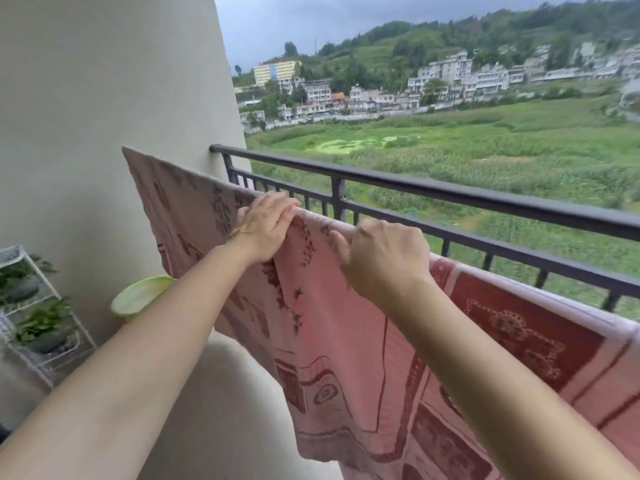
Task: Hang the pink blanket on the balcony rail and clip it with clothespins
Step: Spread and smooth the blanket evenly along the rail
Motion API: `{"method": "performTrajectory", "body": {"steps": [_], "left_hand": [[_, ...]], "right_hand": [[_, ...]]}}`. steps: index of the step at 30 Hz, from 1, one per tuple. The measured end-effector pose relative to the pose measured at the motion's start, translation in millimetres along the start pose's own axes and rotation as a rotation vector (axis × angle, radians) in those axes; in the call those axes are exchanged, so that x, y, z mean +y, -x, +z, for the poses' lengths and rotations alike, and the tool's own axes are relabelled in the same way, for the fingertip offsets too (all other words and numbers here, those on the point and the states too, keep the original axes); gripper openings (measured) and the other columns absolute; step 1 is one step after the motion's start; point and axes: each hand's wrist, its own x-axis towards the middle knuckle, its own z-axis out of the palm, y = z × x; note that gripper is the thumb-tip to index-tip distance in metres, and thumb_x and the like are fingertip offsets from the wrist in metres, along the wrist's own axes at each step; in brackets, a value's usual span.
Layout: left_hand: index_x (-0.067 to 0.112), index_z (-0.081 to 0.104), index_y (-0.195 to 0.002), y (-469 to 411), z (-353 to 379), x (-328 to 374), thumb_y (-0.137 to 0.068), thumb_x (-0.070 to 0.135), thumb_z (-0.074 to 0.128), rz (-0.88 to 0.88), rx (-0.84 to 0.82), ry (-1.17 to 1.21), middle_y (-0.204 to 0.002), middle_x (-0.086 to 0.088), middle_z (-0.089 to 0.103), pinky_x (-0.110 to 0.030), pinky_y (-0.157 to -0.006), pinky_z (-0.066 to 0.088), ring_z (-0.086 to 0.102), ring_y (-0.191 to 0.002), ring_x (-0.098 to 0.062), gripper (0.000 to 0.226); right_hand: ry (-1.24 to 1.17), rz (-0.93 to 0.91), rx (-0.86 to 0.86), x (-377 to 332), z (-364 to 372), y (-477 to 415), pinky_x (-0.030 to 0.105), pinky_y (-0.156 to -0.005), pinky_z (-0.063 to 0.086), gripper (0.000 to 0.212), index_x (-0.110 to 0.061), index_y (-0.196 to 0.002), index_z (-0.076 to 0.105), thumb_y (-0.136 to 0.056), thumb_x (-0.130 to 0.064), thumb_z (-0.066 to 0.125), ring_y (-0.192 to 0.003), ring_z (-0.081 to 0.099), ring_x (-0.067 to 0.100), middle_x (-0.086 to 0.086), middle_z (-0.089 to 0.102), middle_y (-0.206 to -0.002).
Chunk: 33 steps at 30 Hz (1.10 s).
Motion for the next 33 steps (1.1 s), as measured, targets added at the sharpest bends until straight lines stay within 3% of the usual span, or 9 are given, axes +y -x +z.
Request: {"method": "performTrajectory", "body": {"steps": [4,7,10,15,21,25,33], "left_hand": [[0.038,0.038,-0.143,-14,11,-57,-0.095,0.060,0.013,0.026,0.068,-0.008,-0.154,0.001,0.032,-0.048,-0.115,0.017,0.021,-0.143,-0.019,0.058],[0.035,0.033,-0.147,-38,12,-106,-0.092,0.065,0.012,-0.038,0.067,0.026,-0.156,0.003,0.030,-0.044,-0.117,0.014,0.019,-0.145,-0.018,0.066],[0.038,0.037,-0.145,-60,12,-165,-0.097,0.054,0.018,-0.062,0.047,0.073,-0.157,0.004,0.027,-0.042,-0.116,0.009,0.014,-0.146,-0.015,0.054],[0.038,0.033,-0.144,-102,11,-257,-0.101,0.041,0.030,0.095,0.003,-0.009,-0.158,0.002,0.024,-0.048,-0.114,0.012,0.013,-0.147,-0.020,0.043],[0.039,0.017,-0.149,-139,-5,-370,-0.095,0.019,0.039,0.232,-0.126,-0.079,-0.159,0.009,0.012,-0.048,-0.116,0.014,0.006,-0.147,-0.017,0.062],[0.033,0.017,-0.152,-170,-17,-449,-0.099,0.026,0.038,0.145,-0.222,-0.084,-0.162,0.004,0.010,-0.049,-0.116,0.014,0.003,-0.148,-0.018,0.058],[0.031,0.013,-0.153,-218,-3,-603,-0.101,0.035,0.034,-0.018,-0.183,-0.042,-0.163,0.001,-0.001,-0.051,-0.116,0.012,0.000,-0.149,-0.019,0.057]], "right_hand": [[0.009,-0.037,-0.031,-49,27,-50,0.033,-0.057,0.031,0.052,-0.013,-0.111,0.056,-0.100,-0.056,0.030,-0.089,0.066,0.028,0.006,0.065,-0.102],[0.008,-0.040,-0.059,-87,43,-84,0.034,-0.060,0.032,0.050,-0.012,-0.110,0.055,-0.100,-0.056,0.032,-0.091,0.065,0.028,0.006,0.064,-0.103],[0.014,0.009,-0.043,-126,63,-114,0.035,-0.064,0.031,0.045,-0.011,-0.108,0.055,-0.099,-0.050,0.034,-0.093,0.064,0.030,0.008,0.063,-0.104],[0.011,0.087,-0.019,-193,90,-163,0.041,-0.074,0.034,0.037,-0.011,-0.112,0.053,-0.091,-0.037,0.036,-0.102,0.057,0.034,0.014,0.060,-0.110],[0.109,0.245,-0.036,-288,132,-237,0.044,-0.080,0.039,0.036,-0.010,-0.103,0.055,-0.089,-0.037,0.036,-0.094,0.059,0.033,0.016,0.062,-0.103],[0.167,0.331,-0.046,-336,159,-279,0.046,-0.084,0.039,0.037,-0.008,-0.106,0.054,-0.087,-0.037,0.042,-0.098,0.058,0.034,0.017,0.061,-0.106],[0.250,0.381,-0.018,-420,214,-355,0.057,-0.104,0.032,0.052,-0.006,-0.121,0.050,-0.086,-0.044,0.048,-0.110,0.053,0.039,0.020,0.057,-0.117]]}}
